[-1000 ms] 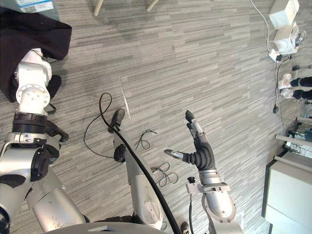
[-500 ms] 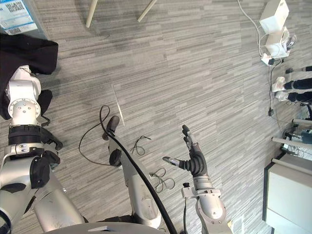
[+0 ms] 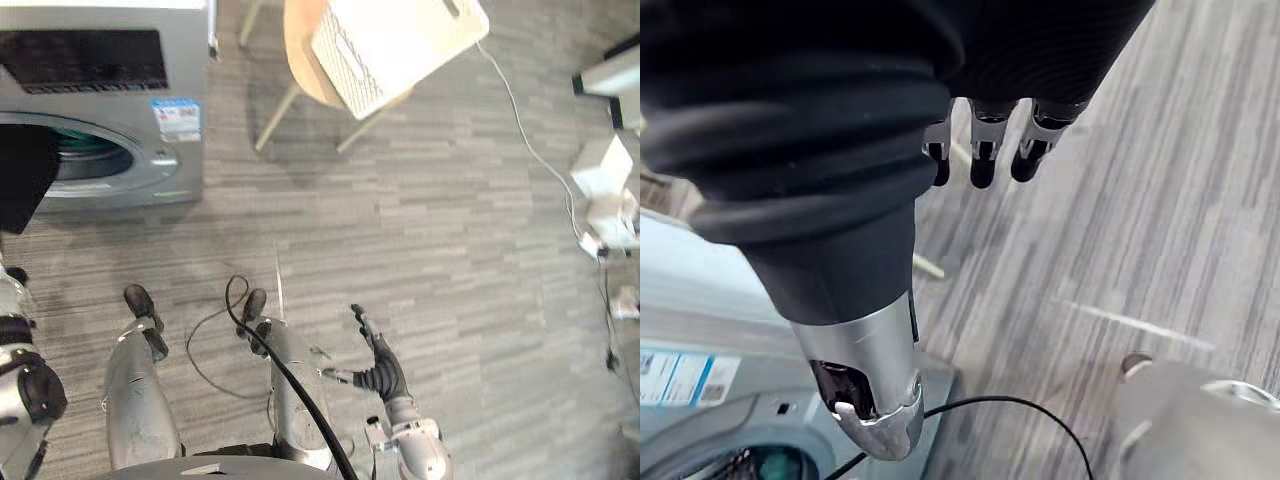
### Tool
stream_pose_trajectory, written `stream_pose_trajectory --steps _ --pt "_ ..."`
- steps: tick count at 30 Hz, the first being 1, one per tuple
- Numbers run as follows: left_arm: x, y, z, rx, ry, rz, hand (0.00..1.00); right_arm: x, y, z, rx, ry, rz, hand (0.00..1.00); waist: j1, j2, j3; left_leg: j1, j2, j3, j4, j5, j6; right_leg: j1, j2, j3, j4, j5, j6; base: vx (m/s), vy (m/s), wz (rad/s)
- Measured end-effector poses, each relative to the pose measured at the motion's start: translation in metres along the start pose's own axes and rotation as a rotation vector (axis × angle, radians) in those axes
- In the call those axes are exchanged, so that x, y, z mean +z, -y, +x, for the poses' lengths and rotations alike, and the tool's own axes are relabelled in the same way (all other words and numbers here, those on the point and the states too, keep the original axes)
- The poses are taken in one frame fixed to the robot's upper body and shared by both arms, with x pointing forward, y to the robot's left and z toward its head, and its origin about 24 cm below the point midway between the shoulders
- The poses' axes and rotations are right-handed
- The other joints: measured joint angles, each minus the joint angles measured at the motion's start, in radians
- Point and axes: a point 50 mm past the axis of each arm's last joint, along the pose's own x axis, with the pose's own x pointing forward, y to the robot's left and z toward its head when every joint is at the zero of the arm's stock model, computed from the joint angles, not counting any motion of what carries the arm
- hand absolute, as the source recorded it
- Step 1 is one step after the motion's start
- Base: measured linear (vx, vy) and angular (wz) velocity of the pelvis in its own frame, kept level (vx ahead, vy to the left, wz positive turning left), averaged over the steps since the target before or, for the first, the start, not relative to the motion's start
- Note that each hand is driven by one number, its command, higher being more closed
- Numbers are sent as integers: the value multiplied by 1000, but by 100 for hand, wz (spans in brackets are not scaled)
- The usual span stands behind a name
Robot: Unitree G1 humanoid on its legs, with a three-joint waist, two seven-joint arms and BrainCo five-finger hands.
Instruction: Pick up the laundry basket with both hands and put the clothes into the washing machine.
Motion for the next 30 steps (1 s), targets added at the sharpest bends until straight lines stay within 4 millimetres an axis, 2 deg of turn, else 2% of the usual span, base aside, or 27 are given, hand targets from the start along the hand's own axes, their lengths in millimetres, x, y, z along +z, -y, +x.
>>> stream_pose_trajectory --steps 1,2,3,5,7,8,9,10,12,15,16,17,19,22,24,26,27,29,30 --pt "0 -6 0 14 0 12 0 0 1 -2 5 -4 -12 0 1 1 0 2 6 -8 9 -4 0 10 8 1 5 -10 0 17 -106 20" --pt "3 -12 0 24 6 27 0 1 2 -3 16 0 -35 0 17 0 -1 -1 32 -14 28 -17 5 19 35 7 5 -17 -5 21 -139 1" --pt "7 -9 2 15 11 29 0 4 3 -3 14 10 -45 0 35 -4 -4 -17 47 -35 42 -26 14 16 56 8 12 -20 -10 22 -141 3" --pt "18 0 8 -6 32 39 0 6 1 -2 7 18 -28 0 36 -10 -8 -40 65 -69 58 -22 38 16 68 -14 24 -37 -30 33 -142 17" --pt "47 11 24 -3 86 94 0 -4 -9 -2 24 -19 17 0 36 -60 -44 -27 67 -64 6 -4 67 0 72 -24 50 -63 -46 76 -165 15" --pt "53 15 28 -7 102 118 0 -8 -10 -2 19 -36 27 0 35 -74 -54 -13 59 -64 -26 12 69 -4 72 -23 53 -64 -46 129 -230 7" --pt "63 23 32 -16 124 144 0 -15 -12 -3 5 -68 45 0 35 -95 -69 18 38 -68 -99 67 68 -10 69 -22 64 -70 -58 142 -225 14" --pt "68 31 33 -37 140 164 0 -21 -11 -4 -10 -94 61 0 27 -105 -77 45 20 -68 -164 117 62 -18 59 -29 83 -85 -67 143 -217 31" --pt "68 43 35 -56 141 189 0 -27 -9 -5 -27 -119 60 0 7 -106 -77 70 2 -60 -243 149 54 -24 38 -55 103 -104 -72 75 -120 42" --pt "55 58 34 -85 114 225 0 -30 -7 -1 -81 -122 80 0 -40 -103 -75 61 -16 -30 -288 178 8 -54 3 -85 115 -112 -76 59 -73 40" --pt "46 58 35 -74 92 250 0 -28 -5 4 -100 -107 83 0 -63 -100 -73 52 -33 -22 -285 197 -26 -72 -13 -89 119 -107 -72 47 34 22" --pt "37 57 35 -62 64 270 0 -28 -6 7 -107 -103 94 0 -80 -98 -72 46 -38 2 -286 203 -46 -88 -24 -89 119 -100 -64 38 71 16" --pt "21 47 33 -43 12 277 0 -27 -13 10 -114 -96 128 0 -89 -94 -65 31 -40 26 -265 195 -70 -96 -29 -77 102 -83 -46 41 126 -8" --pt "-15 26 22 -17 -98 284 0 -19 -27 13 -81 -65 165 0 -77 -76 -50 19 -47 75 -207 143 -42 -94 -32 -35 49 -34 -15 41 156 -28" --pt "-31 24 14 -26 -145 271 0 -5 -27 16 -76 -5 172 0 -79 -48 -27 -6 -43 85 -154 107 -25 -92 -32 -24 16 -5 0 17 167 -23" --pt "-44 24 7 -39 -183 257 0 8 -26 17 -80 54 180 0 -80 -32 -13 -29 -32 104 -107 71 -13 -95 -30 -13 -12 21 10 -9 153 -29" --pt "-55 30 -1 -73 -211 228 0 18 -24 19 -91 103 185 0 -77 -13 1 -54 -21 131 -62 40 -2 -113 -28 9 -29 43 19 -13 134 -38" --pt "-57 38 -5 -103 -214 206 0 24 -22 19 -105 129 187 0 -75 -2 18 -71 -9 146 -35 22 6 -124 -24 21 -37 59 23 -10 97 -38" --pt "-53 54 -7 -149 -199 171 0 29 -21 20 -115 152 190 0 -76 6 52 -91 16 170 11 -12 9 -132 -16 33 -53 77 28 -13 68 -36"
